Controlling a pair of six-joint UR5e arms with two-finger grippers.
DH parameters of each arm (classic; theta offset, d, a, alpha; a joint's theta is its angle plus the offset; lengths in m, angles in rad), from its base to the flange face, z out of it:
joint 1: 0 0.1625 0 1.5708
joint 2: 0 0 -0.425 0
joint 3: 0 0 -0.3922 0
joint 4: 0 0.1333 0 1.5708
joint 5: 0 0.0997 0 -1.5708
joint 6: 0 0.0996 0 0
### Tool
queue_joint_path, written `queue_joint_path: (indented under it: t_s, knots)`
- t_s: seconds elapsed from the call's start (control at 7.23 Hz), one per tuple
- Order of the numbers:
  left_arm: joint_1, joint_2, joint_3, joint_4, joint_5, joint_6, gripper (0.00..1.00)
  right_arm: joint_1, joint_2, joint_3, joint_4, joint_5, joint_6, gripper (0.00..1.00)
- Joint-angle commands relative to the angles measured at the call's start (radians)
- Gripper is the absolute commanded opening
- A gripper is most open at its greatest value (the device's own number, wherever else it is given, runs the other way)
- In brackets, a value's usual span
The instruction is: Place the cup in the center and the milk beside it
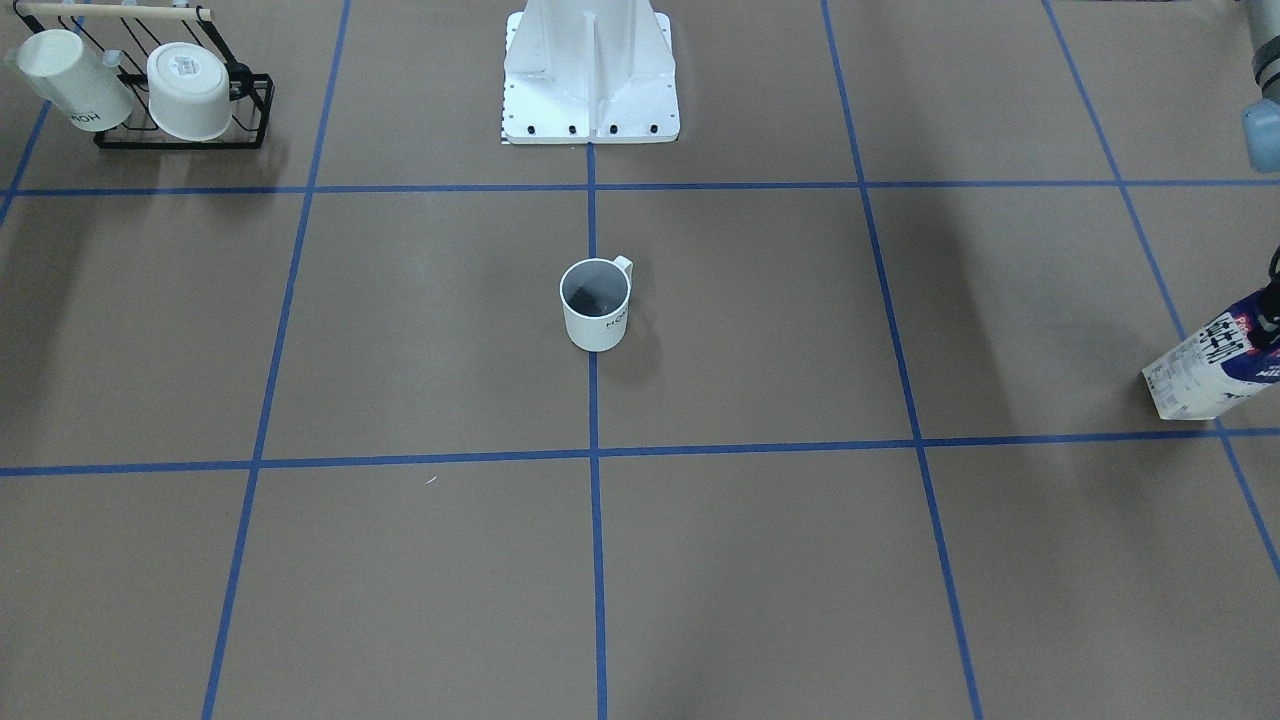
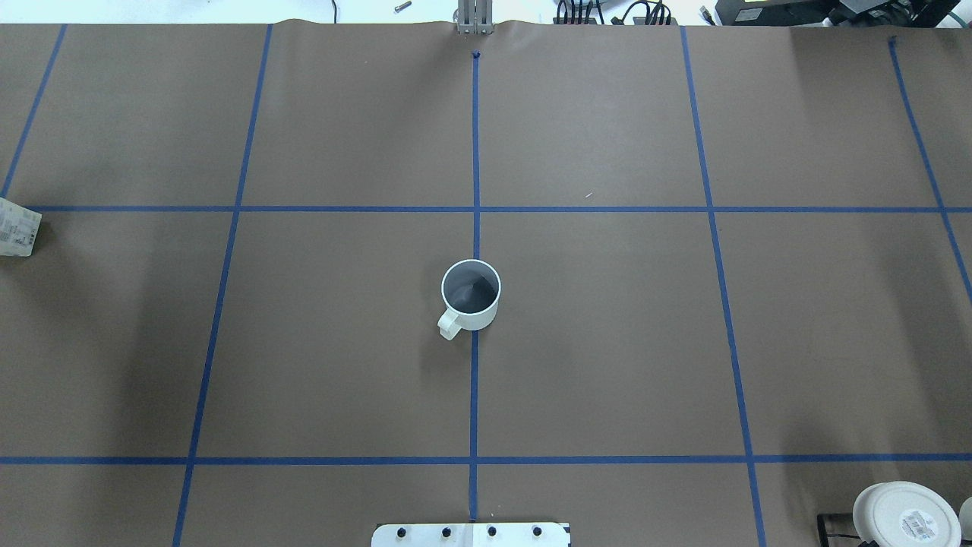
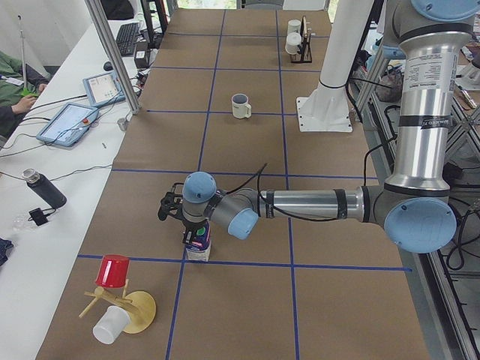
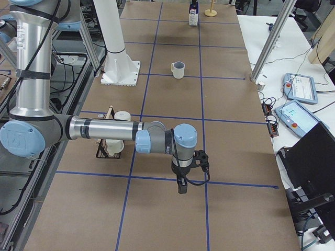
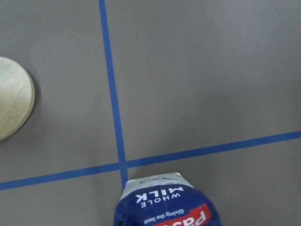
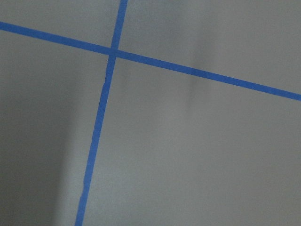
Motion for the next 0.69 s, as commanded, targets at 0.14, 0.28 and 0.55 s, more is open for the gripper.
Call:
queue_joint_path:
  t_s: [0.14,0.28,0.55]
  knots:
    - [0.001,-0.017,-0.249,0.208,-0.015,-0.163,0.00,0.000,0.000,-0.006,0.000,0.000,0.000,1.00]
    - [0.031,-0.043,-0.352,0.315,-0.009,-0.230,0.00,0.000,0.000,-0.006,0.000,0.000,0.000,1.00]
    - [0.173,-0.165,-0.472,0.492,0.071,-0.411,0.00,0.000,0.000,-0.006,0.000,0.000,0.000,1.00]
